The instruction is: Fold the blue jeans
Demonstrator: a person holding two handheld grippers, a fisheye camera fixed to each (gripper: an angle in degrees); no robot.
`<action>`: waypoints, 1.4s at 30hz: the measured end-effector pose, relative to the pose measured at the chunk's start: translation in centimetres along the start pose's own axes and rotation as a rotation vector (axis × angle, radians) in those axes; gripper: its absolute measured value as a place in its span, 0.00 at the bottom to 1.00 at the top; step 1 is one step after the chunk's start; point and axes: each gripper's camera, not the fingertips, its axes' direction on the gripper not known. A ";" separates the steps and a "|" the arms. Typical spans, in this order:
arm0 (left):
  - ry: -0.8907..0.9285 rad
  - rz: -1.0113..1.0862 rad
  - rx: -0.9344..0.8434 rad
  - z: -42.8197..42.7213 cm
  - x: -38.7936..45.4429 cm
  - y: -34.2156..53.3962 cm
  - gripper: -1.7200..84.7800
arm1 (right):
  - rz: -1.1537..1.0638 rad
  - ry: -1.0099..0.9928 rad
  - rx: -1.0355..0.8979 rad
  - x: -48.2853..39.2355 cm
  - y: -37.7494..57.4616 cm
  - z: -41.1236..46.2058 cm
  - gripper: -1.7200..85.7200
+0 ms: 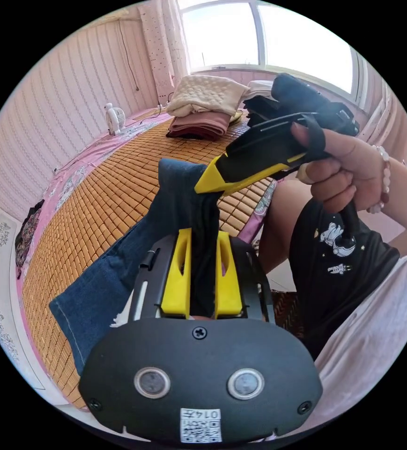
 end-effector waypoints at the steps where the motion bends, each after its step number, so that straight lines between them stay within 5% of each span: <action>1: -0.006 0.001 0.006 -0.2 0.1 0.0 0.09 | 0.026 -0.061 0.048 0.9 0.7 -0.9 0.04; 10: -0.003 0.041 0.210 -4.6 -1.2 -5.9 0.07 | -0.154 -0.129 0.339 -1.0 1.6 -11.2 0.04; 17: 0.087 -0.200 0.418 -8.0 -4.7 -2.5 0.08 | -0.362 -0.154 0.154 -6.2 -0.6 -8.6 0.05; 25: -0.069 -0.685 0.112 -7.7 -13.6 9.8 0.11 | -0.242 -0.125 -0.314 -4.6 -0.8 9.7 0.07; 29: -0.077 -0.793 0.112 -8.1 -17.2 12.8 0.11 | -0.270 -0.044 -0.217 -5.0 2.3 6.9 0.09; 35: 0.067 -0.688 0.159 -4.0 -22.4 8.5 0.13 | -0.064 0.302 -0.034 -1.9 6.2 0.0 0.14; 40: 0.383 -0.826 -0.034 3.3 -26.2 5.2 0.19 | 0.068 0.391 0.008 0.0 7.3 0.0 0.20; 42: 0.372 -0.784 -0.087 4.4 -25.9 4.6 0.19 | 0.102 0.366 0.008 0.3 7.4 1.0 0.21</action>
